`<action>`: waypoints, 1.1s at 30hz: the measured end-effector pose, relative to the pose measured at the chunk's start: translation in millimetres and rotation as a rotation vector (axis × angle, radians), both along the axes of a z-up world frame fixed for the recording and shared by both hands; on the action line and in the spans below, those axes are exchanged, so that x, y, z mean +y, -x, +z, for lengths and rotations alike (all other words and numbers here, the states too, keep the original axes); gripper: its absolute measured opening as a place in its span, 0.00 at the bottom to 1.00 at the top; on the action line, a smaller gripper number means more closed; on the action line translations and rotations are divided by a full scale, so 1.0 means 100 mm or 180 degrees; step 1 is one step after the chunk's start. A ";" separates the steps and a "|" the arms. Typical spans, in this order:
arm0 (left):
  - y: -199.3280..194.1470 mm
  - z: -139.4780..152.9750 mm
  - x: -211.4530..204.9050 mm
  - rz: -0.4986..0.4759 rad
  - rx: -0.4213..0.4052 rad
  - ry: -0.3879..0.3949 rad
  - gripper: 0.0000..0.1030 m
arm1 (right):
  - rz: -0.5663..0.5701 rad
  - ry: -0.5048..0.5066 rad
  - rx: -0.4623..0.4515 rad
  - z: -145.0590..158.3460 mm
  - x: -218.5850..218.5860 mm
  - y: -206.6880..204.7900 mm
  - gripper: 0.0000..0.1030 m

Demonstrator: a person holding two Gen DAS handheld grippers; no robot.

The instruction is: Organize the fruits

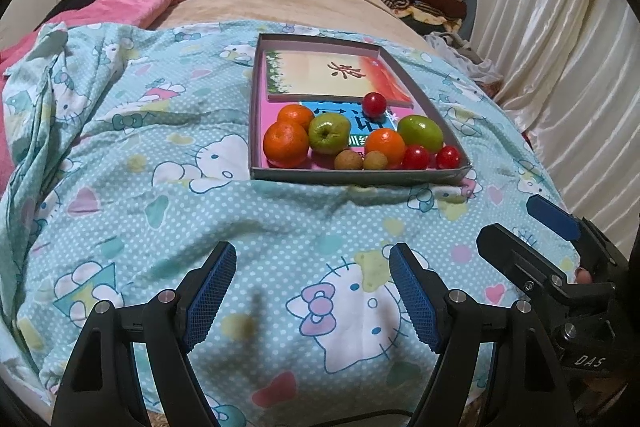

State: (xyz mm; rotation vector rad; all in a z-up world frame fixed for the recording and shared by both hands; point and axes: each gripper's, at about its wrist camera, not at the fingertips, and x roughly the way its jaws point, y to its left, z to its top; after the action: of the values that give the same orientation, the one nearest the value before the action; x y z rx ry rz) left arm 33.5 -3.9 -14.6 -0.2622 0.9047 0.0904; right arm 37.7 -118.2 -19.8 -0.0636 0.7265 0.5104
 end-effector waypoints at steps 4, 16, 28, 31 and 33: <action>0.00 0.00 -0.01 -0.0018 -0.0006 -0.0018 0.78 | -0.0014 0.0004 0.0002 0.00 0.00 0.00 0.99; -0.01 0.00 0.01 0.0004 0.0003 -0.0005 0.78 | -0.0026 -0.0004 0.0002 -0.01 -0.02 -0.01 0.99; -0.02 0.00 0.02 0.0005 -0.0001 -0.0037 0.78 | -0.0023 0.0005 0.0001 -0.01 -0.02 -0.01 0.99; -0.01 0.00 0.02 0.0011 -0.0002 -0.0040 0.78 | -0.0023 -0.0001 0.0001 -0.01 -0.02 -0.01 0.99; -0.01 0.00 0.02 0.0010 -0.0004 -0.0034 0.78 | -0.0021 -0.0005 0.0001 -0.01 -0.02 -0.01 0.99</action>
State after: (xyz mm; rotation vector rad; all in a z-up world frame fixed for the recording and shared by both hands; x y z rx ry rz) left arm 34.9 -1.7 -14.3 -0.2536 0.9023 0.0981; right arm 38.3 -119.9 -20.3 -0.0597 0.7263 0.5045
